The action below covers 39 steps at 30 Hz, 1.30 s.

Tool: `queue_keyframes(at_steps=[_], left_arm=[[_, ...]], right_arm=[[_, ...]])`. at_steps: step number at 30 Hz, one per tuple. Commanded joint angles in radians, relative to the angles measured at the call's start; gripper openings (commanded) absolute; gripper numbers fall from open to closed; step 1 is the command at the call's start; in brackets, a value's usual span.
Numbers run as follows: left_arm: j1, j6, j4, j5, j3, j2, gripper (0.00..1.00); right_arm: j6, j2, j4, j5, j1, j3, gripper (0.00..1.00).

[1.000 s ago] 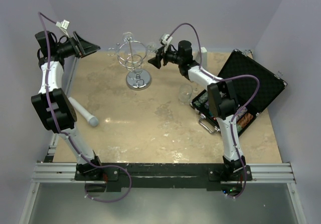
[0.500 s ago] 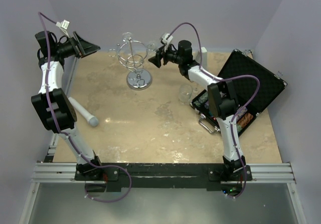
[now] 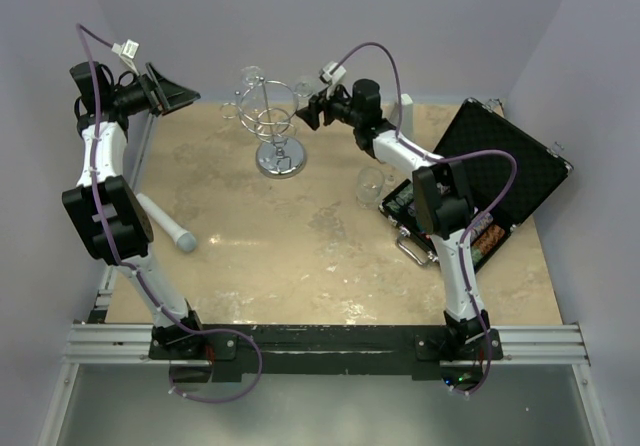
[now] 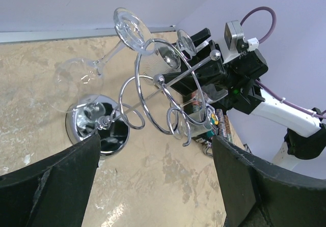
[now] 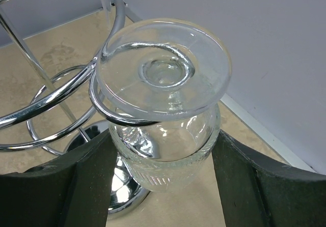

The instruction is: Take the wine glass off the wine glass rack

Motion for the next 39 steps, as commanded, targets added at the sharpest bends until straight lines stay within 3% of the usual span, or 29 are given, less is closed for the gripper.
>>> queue_keyframes(at_steps=[1, 32, 39], left_arm=[[-0.002, -0.011, 0.026, 0.023, -0.010, -0.050, 0.94], [-0.011, -0.008, 0.027, 0.030, -0.019, -0.056, 0.94], [-0.012, 0.097, -0.064, -0.005, 0.020, -0.065, 0.94]], right_arm=[[0.034, -0.058, 0.077, 0.066, 0.004, 0.056, 0.00], [0.164, -0.051, 0.079, 0.299, 0.018, 0.067, 0.00], [0.200, -0.108, 0.034, 0.482, 0.018, 0.055, 0.00]])
